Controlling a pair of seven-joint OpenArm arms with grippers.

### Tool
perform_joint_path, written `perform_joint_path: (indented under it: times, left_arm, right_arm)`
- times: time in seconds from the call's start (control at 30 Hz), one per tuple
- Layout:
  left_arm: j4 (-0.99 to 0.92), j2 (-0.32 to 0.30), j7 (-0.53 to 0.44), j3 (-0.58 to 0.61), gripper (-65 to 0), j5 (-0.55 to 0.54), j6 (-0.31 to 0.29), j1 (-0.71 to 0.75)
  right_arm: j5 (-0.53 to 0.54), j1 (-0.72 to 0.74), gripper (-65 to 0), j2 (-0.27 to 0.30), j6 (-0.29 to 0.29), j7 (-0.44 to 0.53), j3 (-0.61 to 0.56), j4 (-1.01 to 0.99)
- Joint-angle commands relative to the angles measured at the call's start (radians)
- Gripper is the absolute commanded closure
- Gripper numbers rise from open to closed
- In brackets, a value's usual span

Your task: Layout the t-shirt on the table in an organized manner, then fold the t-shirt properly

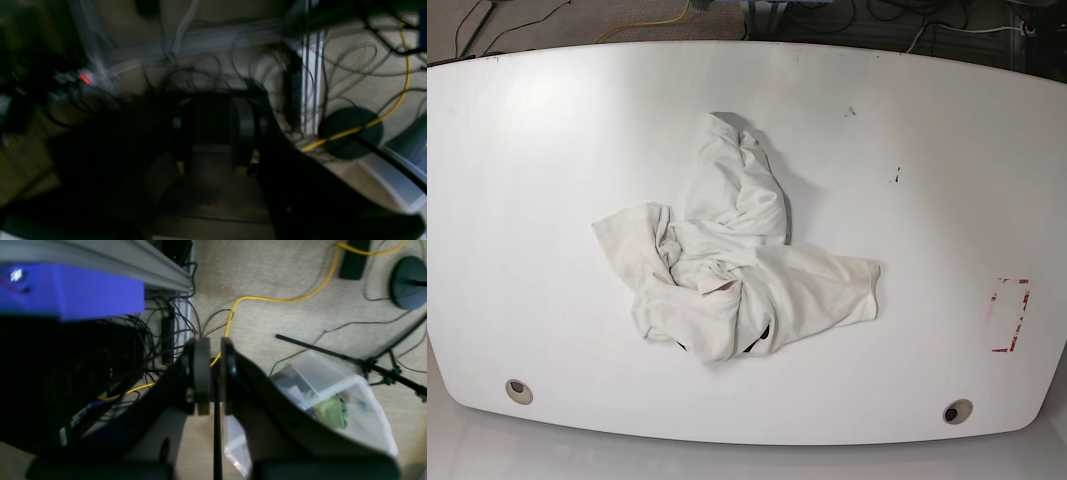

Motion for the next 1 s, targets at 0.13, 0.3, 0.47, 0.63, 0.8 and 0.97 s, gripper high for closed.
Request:
perform_joint_path:
  times: [0.13, 0.3, 0.47, 0.63, 0.8, 0.97]
  left_arm:
    - [0.208, -0.007, -0.012, -0.002, -16.0, -0.088, 0.001, 0.164]
    - [0.386, -0.064, -0.012, 0.002, -16.0, -0.194, 0.001, 0.276]
    - [0.529, -0.093, -0.011, -0.006, -15.8, -0.277, 0.001, 0.362]
    - [0.627, -0.127, -0.011, -0.033, -15.8, -0.327, 0.001, 0.428]
    - [0.689, -0.127, -0.012, -0.073, -15.8, -0.386, 0.001, 0.428]
    - [0.727, -0.124, -0.012, -0.091, -15.8, -0.407, 0.001, 0.428]
  right_arm:
    - [0.150, -0.123, -5.1, 0.025, 0.007, 0.014, 0.006, 0.128]
    - [0.223, -0.195, -5.1, 0.063, 0.007, 0.014, 0.001, 0.233]
    - [0.229, -0.252, -5.1, 0.063, 0.007, 0.010, 0.006, 0.346]
    - [0.234, -0.313, -5.1, 0.063, 0.007, 0.010, 0.011, 0.469]
    - [0.231, -0.327, -5.1, 0.062, 0.007, 0.010, 0.018, 0.563]
    - [0.229, -0.276, -5.1, 0.065, 0.004, 0.016, 0.020, 0.578]
